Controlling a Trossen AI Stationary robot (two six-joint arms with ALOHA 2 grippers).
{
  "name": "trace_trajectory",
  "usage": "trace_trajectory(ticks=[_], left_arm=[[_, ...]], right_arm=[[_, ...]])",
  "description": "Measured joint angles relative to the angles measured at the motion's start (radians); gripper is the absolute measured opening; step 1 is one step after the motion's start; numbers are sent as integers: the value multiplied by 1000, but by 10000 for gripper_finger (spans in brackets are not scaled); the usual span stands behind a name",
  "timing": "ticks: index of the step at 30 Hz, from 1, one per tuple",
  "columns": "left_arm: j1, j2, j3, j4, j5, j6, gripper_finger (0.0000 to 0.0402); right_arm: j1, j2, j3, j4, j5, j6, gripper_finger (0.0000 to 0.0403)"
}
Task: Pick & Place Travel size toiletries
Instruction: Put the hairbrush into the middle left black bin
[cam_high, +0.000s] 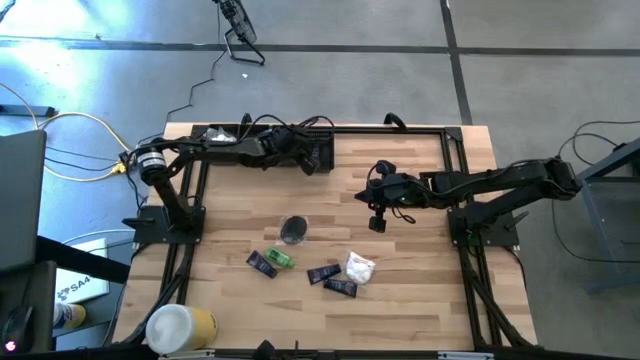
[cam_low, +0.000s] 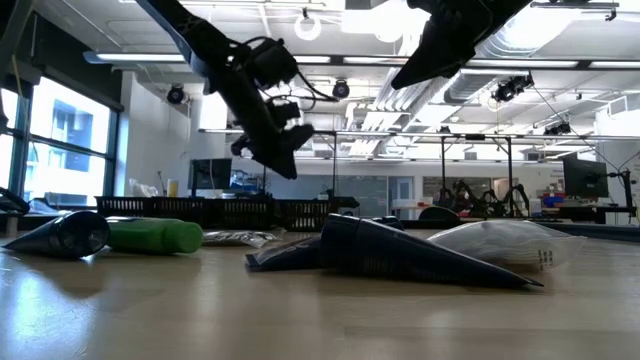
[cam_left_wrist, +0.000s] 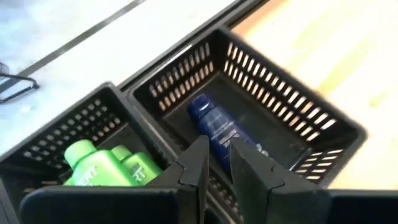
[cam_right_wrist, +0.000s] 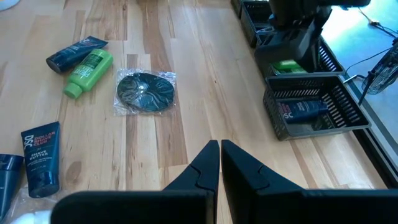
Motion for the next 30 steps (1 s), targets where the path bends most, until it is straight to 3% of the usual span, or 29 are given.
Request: trace_trajectory(ticks=[7,14,25,30], left_arm=[[0,-50,19,-3,131,1,64],[-16,-57,19,-3,420,47,64],[-151,-109,16,-16,448,207,64],[-201,-151,-39,90,492,230,64]], right_arm=[[0,0,0,0,0,3,11],[0,0,0,23,-3,3,11],[0,0,0,30,-3,82,11],[0,0,0,34,-3,83,11]])
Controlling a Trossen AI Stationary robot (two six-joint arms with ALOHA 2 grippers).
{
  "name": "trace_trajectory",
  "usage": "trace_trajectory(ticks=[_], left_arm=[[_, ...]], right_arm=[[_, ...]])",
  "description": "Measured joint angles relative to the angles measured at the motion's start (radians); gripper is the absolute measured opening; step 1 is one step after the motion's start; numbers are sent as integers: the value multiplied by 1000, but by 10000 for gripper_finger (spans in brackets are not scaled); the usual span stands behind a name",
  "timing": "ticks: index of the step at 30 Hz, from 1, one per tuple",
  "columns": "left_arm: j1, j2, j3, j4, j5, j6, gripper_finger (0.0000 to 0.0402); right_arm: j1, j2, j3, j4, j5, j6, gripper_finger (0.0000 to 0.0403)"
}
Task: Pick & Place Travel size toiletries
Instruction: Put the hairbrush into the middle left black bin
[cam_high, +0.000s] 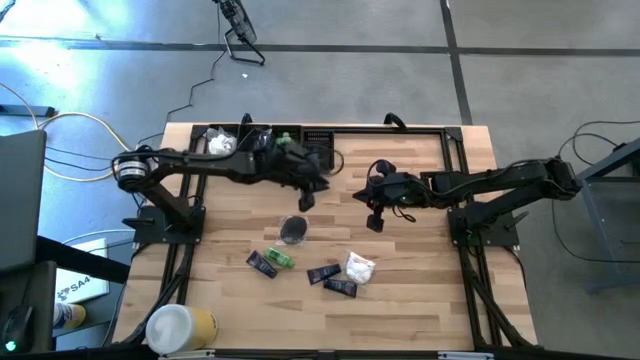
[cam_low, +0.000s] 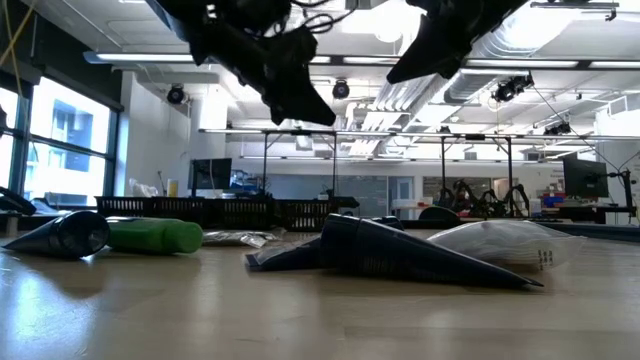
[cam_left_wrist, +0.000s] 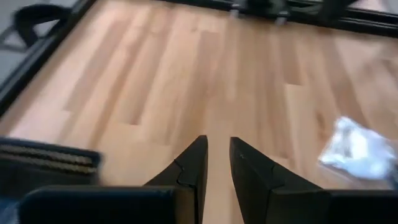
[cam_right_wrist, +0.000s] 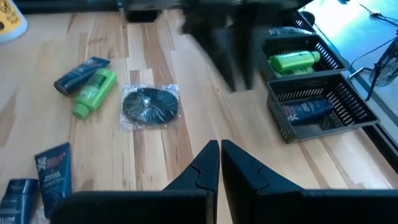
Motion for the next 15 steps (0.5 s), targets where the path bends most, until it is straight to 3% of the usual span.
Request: trace_trajectory(ticks=[15], left_arm=[[-57,-244,-331,205,5,-29,64]], right_arm=[[0,0,0,35,4,45,11]])
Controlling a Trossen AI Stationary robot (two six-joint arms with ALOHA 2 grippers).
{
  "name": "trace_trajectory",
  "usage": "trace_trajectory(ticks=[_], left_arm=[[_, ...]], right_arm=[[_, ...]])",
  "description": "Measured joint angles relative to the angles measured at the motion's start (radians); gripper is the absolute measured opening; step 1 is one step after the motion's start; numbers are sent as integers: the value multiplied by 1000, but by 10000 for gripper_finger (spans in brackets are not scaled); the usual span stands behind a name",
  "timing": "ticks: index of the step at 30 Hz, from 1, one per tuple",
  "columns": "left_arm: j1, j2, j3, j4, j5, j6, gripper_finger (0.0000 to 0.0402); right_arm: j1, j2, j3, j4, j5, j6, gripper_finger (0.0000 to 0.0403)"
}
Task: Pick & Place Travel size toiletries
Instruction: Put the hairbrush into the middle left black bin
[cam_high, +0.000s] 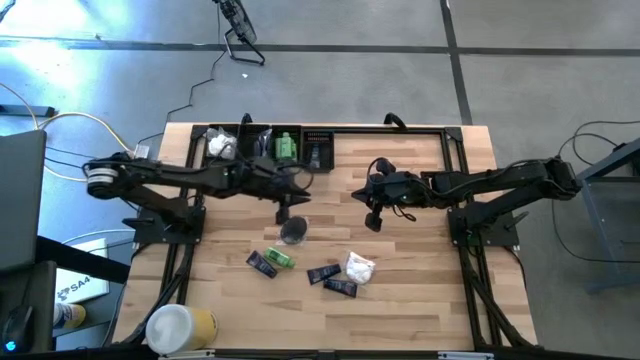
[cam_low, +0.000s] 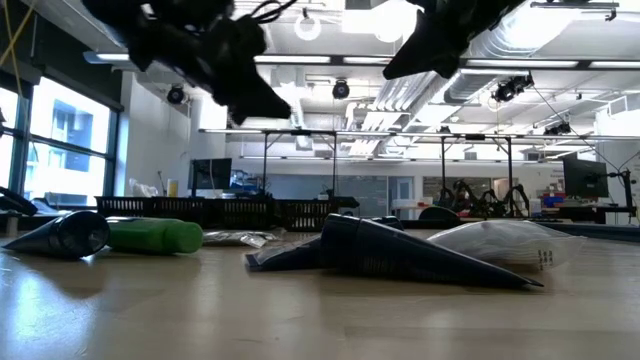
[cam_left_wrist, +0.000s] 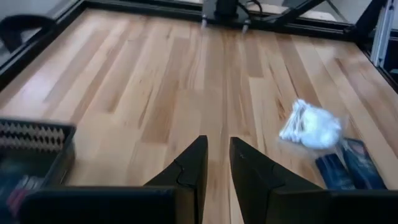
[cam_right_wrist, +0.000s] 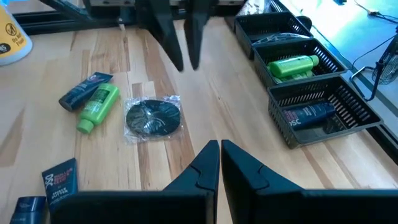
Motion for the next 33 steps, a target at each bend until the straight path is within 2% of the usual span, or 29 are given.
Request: trace_trajectory(ticks=[7,11,23,30,33], left_arm=[[0,-138,-96,-6,1,-24,64],[1,-179,-106,-54,15,-25,64],[2,-156,-107,-81,21,-35,64],[-17,-156,-107,-92,23,-135,64],[-50,-157,-106,-153,43,-185,64]], right_arm=[[0,4,0,43,0,0,11],[0,5,0,68,0,0,11],[0,5,-1,79,0,8,11],[0,5,-1,80,0,8,11],[0,5,-2,80,0,8,11]])
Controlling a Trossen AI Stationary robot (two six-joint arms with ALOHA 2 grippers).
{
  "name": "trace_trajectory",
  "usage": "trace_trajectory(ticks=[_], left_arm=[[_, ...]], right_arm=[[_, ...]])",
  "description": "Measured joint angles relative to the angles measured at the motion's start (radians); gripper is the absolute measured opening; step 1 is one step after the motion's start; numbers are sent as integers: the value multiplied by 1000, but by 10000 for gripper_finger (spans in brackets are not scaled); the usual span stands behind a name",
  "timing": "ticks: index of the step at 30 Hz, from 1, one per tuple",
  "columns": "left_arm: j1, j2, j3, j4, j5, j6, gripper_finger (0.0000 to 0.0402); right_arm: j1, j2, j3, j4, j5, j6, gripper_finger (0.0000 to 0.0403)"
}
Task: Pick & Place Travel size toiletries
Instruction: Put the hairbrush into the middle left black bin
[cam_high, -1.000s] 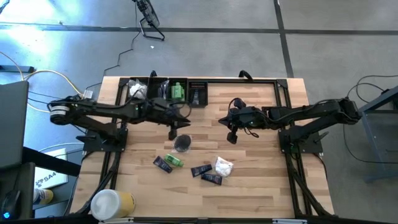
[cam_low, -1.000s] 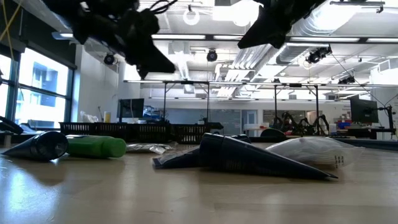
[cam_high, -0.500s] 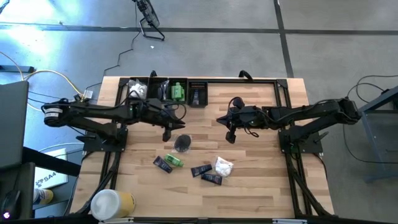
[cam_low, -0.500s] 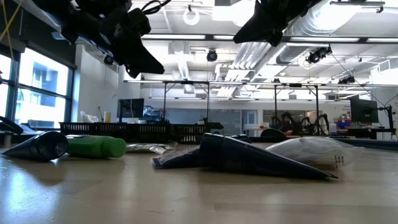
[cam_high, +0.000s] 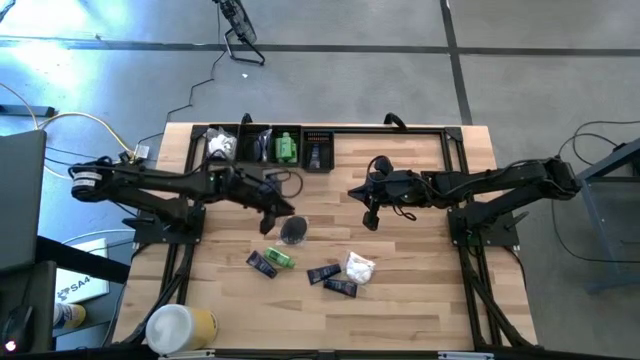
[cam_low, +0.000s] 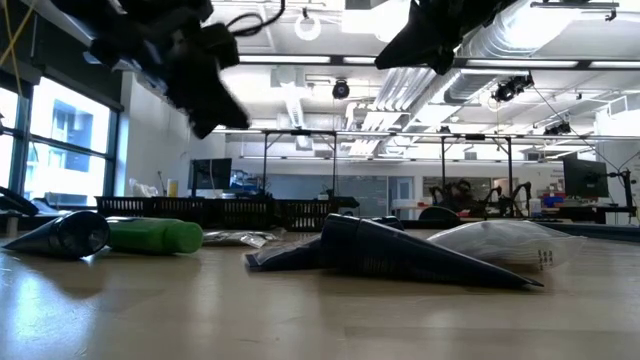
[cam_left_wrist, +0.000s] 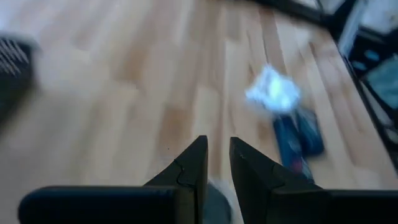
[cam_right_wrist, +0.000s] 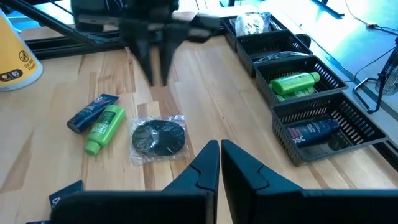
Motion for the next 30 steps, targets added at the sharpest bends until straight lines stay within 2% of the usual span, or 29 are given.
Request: trace_trajectory(ticks=[6,9,15,30], left_arm=[[-78,0,0,-229,20,-158,64],[-113,0,0,-287,-3,-220,64],[-152,0,0,-294,-105,-258,64],[-150,0,0,-250,-145,-197,64]], right_arm=[[0,0,0,0,0,-9,11],[-1,0,0,0,0,-12,11],[-1,0,0,-4,0,-37,11],[-1,0,0,-16,4,-64,11]])
